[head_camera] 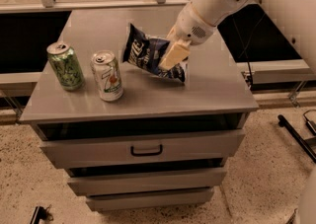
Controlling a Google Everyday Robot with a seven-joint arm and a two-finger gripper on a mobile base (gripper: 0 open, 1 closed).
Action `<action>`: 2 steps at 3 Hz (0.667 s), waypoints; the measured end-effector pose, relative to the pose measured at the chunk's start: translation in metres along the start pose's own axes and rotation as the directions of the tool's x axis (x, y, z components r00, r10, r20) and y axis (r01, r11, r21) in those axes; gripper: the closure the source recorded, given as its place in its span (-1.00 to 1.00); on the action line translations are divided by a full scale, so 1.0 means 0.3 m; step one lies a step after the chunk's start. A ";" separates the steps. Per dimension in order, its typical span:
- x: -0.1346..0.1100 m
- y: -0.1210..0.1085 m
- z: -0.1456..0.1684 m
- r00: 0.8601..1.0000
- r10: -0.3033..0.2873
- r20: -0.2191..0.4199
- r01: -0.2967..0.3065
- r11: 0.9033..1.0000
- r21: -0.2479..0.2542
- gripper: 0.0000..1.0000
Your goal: Move blue chip bag near 7up can
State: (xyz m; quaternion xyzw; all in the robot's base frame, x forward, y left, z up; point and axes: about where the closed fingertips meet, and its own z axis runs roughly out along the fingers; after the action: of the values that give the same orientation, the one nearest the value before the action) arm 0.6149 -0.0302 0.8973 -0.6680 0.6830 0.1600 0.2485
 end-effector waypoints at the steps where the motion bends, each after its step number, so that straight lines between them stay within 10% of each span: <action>1: -0.016 0.030 0.032 0.999 -0.025 -0.033 0.024 0.999 -0.028 0.72; 2: -0.043 0.062 0.044 0.998 -0.053 -0.046 0.051 0.997 -0.052 0.27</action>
Offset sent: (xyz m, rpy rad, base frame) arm -0.0293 0.0265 -0.0016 -0.0781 0.0202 0.1047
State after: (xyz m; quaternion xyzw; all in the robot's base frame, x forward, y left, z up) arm 0.5979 -0.0113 0.8914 -0.6952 0.6668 0.1549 0.2191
